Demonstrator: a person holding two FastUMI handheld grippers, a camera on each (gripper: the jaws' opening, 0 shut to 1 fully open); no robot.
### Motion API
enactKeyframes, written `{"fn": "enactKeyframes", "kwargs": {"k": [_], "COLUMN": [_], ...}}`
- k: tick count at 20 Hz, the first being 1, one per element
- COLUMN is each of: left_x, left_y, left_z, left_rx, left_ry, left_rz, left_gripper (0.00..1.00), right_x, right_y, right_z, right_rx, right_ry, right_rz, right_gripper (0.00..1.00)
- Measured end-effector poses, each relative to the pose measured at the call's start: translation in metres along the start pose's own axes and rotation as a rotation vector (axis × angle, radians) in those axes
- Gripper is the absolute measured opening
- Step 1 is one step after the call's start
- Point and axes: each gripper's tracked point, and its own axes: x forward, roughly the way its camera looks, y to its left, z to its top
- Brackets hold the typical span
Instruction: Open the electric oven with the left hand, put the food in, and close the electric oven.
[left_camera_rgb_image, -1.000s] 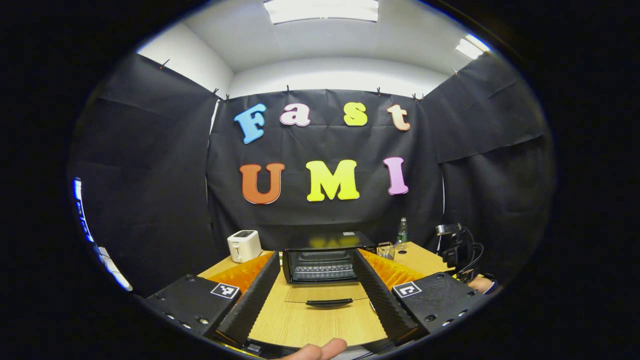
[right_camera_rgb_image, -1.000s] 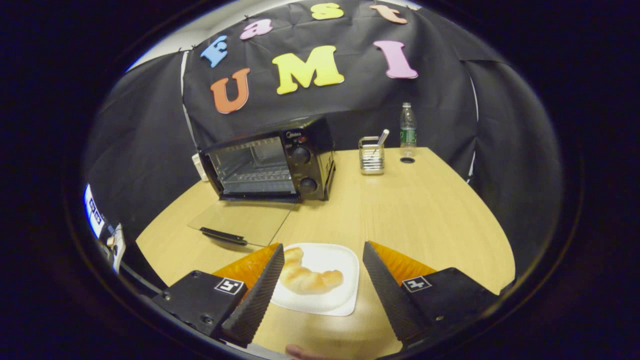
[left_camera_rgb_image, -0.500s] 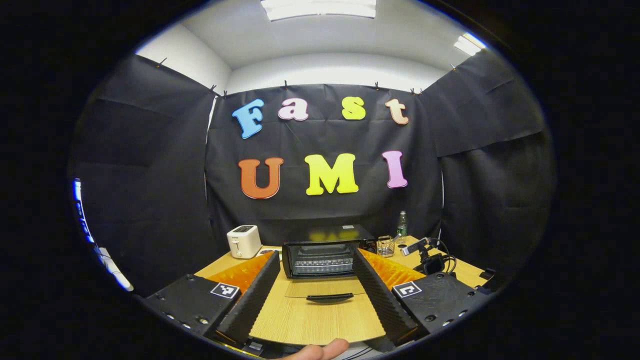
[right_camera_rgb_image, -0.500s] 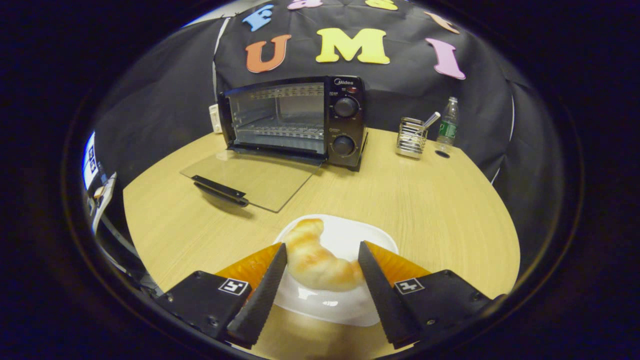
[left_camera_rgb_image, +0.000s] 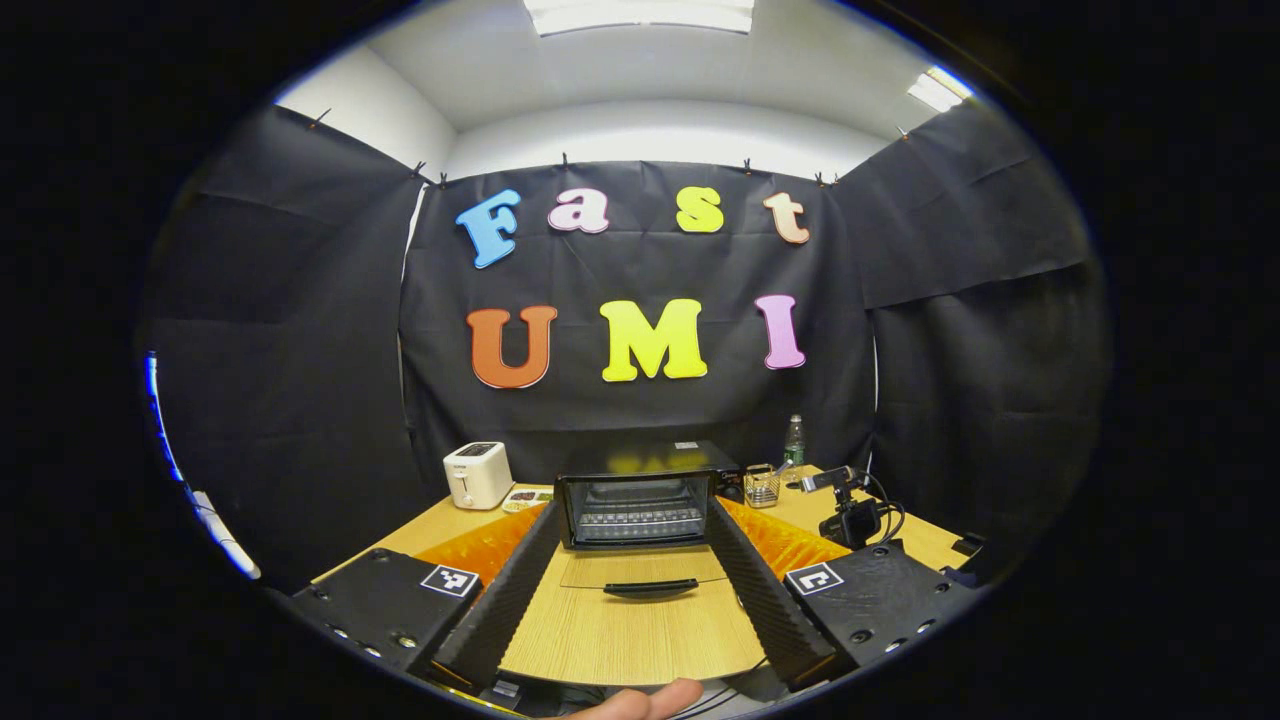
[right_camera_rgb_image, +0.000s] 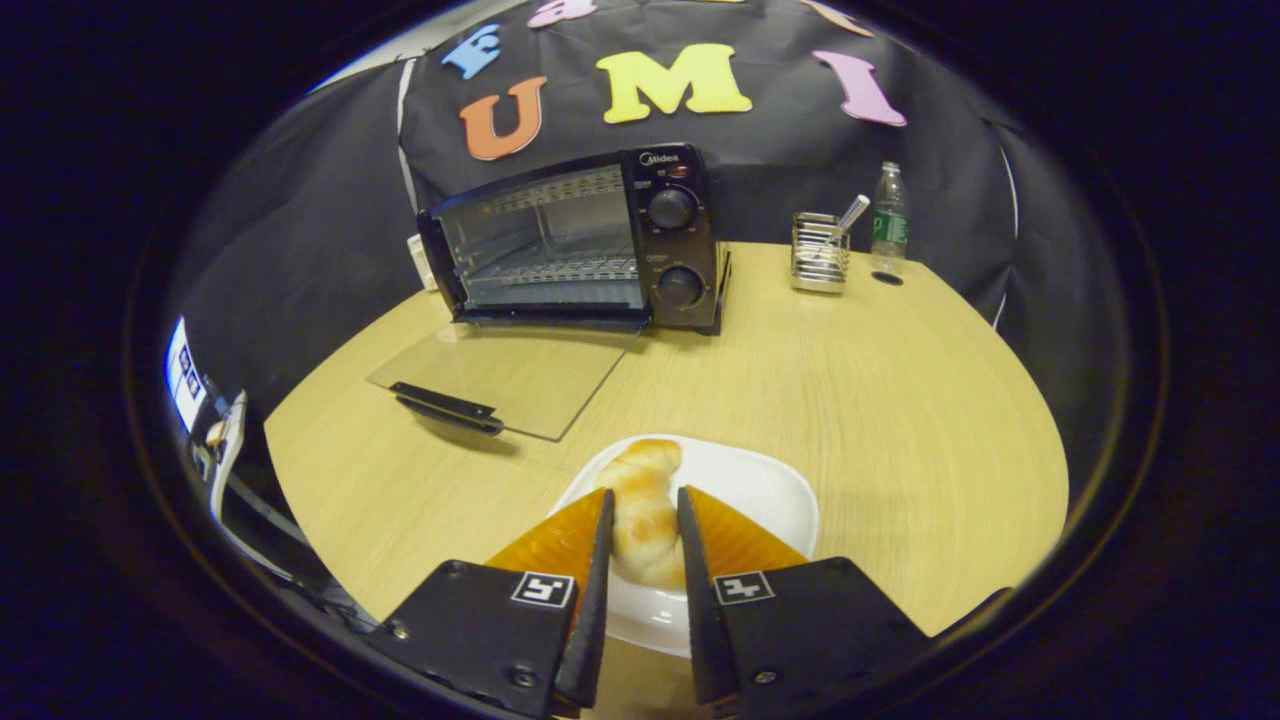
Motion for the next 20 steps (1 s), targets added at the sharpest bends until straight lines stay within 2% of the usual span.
{"fn": "enactKeyframes", "kwargs": {"k": [3, 10, 13, 15, 20], "left_x": [-0.001, -0.002, -0.003, -0.005, -0.002], "left_y": [0.003, 0.015, 0.025, 0.033, 0.063], "left_z": [-0.001, -0.002, 0.0, 0.002, 0.0], "left_rx": [-0.005, -0.009, -0.005, 0.001, 0.025], "left_ry": [-0.006, -0.015, -0.027, -0.036, -0.047], "left_rz": [0.001, 0.021, 0.029, 0.036, 0.075], "left_gripper": [0.96, 0.96, 0.96, 0.96, 0.96], "right_x": [-0.014, -0.034, -0.028, -0.02, 0.012], "right_y": [0.007, 0.023, 0.039, 0.057, 0.101], "right_z": [0.009, 0.043, 0.061, 0.076, 0.126], "right_rx": [0.097, 0.264, 0.352, 0.413, 0.55], "right_ry": [-0.016, -0.084, -0.121, -0.154, -0.297], "right_rz": [0.063, 0.138, 0.176, 0.229, 0.312], "right_gripper": [0.31, 0.31, 0.3, 0.3, 0.3]}}
